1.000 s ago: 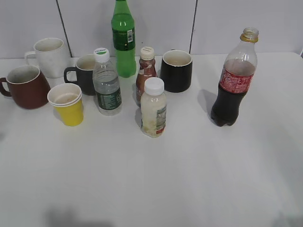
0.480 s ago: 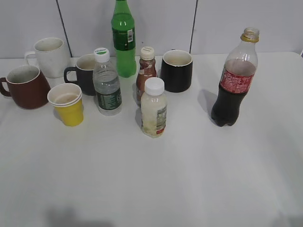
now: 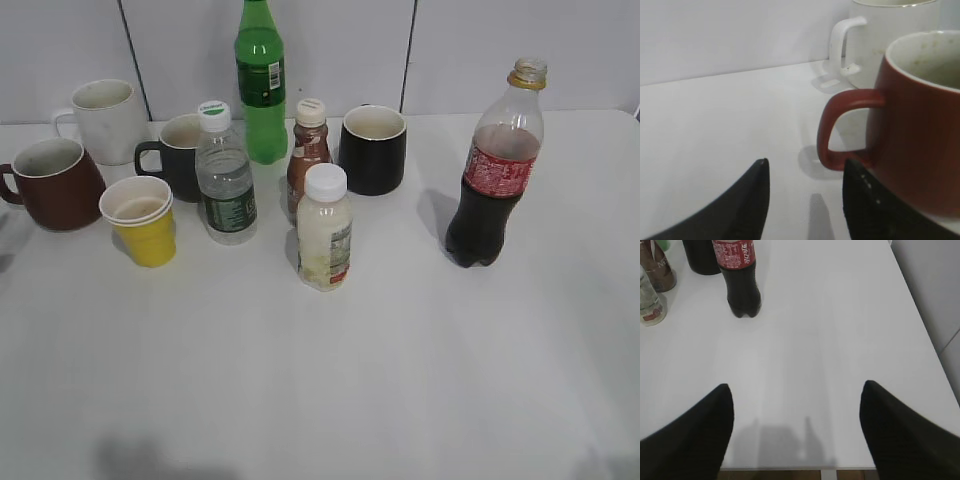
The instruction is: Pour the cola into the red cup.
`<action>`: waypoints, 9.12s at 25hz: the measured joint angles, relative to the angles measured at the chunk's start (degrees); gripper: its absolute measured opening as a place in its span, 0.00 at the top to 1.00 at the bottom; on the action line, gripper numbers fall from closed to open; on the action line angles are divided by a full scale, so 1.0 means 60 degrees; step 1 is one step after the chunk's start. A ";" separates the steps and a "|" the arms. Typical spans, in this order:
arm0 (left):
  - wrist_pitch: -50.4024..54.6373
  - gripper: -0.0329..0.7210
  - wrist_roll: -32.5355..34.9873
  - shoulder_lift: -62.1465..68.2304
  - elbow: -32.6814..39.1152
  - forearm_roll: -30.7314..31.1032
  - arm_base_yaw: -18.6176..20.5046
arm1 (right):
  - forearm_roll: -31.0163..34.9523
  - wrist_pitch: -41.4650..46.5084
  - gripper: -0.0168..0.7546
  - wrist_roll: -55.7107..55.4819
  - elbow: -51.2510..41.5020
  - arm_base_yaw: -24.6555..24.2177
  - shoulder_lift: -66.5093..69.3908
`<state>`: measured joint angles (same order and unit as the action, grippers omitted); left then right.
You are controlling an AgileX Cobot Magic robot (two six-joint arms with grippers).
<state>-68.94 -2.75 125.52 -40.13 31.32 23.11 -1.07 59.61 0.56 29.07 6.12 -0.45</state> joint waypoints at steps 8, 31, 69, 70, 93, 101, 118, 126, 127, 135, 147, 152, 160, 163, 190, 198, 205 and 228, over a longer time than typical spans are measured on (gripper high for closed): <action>-0.0058 0.48 0.0006 0.0475 -0.0748 -0.0376 -0.0595 | 0.0000 0.0000 0.21 0.0000 0.0000 0.0000 0.0000; 0.0326 0.82 0.0071 0.1222 -0.2373 -0.0128 -0.0935 | 0.0000 0.0000 0.21 0.0000 0.0000 0.0000 0.0000; 0.6586 0.89 -0.2073 -0.9934 0.1870 -0.0572 -0.3833 | 0.0821 -1.5745 0.21 -0.0252 -0.1910 0.1196 1.2649; 0.6706 0.89 -0.2073 -1.0069 0.1876 -0.0585 -0.3869 | 0.0688 -1.6316 0.21 -0.0365 -0.2164 0.1276 1.3065; 0.7172 0.89 -0.2082 -1.0850 0.1893 -0.0666 -0.3900 | -0.0226 -2.0147 0.11 -0.0568 0.0539 0.1384 1.9062; 0.7269 0.89 -0.2082 -1.0850 0.1893 -0.0487 -0.3907 | -0.0489 -1.9603 0.38 -0.0312 0.1139 0.1384 1.9107; 0.9314 0.89 -0.2100 -0.9861 0.1865 -0.0308 -0.9082 | 0.1502 -1.5413 0.38 0.8125 0.0731 0.3686 1.4308; 0.9130 0.89 -0.2108 -0.7935 0.1129 -0.0308 -0.9989 | 0.2200 -1.5300 0.38 1.1950 0.1025 0.4278 1.4235; 0.8937 0.89 -0.2108 -0.7761 0.1057 -0.0316 -0.9998 | 0.2221 -1.5358 0.38 1.2325 0.1025 0.4278 1.4235; 0.7632 0.89 -0.2117 -0.7131 0.0976 -0.0316 -1.0010 | 0.2244 -1.6461 0.38 1.4933 0.1025 0.4278 1.4235; 0.7081 0.89 -0.2117 -0.7110 0.0976 -0.0347 -1.0010 | 0.1832 -1.6867 0.38 1.6445 0.1025 0.4278 1.4235; 0.7081 0.89 -0.2117 -0.7110 0.0976 -0.0347 -1.0010 | 0.1822 -1.6918 0.38 1.6206 0.1025 0.4278 1.4235; 0.6510 0.89 -0.2036 -0.7517 0.0987 -0.0377 -0.9577 | 0.0756 -1.5893 0.38 1.2580 0.1025 0.4278 1.4235; 0.6157 0.89 -0.1939 -0.7817 0.1005 -0.0409 -0.9288 | 0.0387 -1.5993 0.38 1.1376 0.1075 0.4278 1.4235; 0.2636 0.90 -0.0643 -0.6544 0.1941 -0.1964 -0.2203 | -0.0815 -1.6639 0.38 0.0537 0.0951 0.1832 1.5149; 0.0798 0.90 0.0667 -0.2102 0.1150 -0.2500 -0.1735 | -0.1058 -1.7174 0.38 0.0091 0.0929 0.1823 1.5667; 0.0602 0.90 0.0679 -0.0501 -0.0439 -0.2283 -0.1171 | -0.1180 -1.7284 0.38 -0.0093 0.0927 0.1823 1.5667; -0.0325 0.81 0.0530 0.0568 -0.0124 -0.1847 -0.1161 | -0.1223 -1.7340 0.38 -0.0313 0.0927 0.1823 1.5667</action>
<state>-70.89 0.42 128.93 -40.88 20.24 16.14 -8.41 -44.43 -1.32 34.63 17.05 93.55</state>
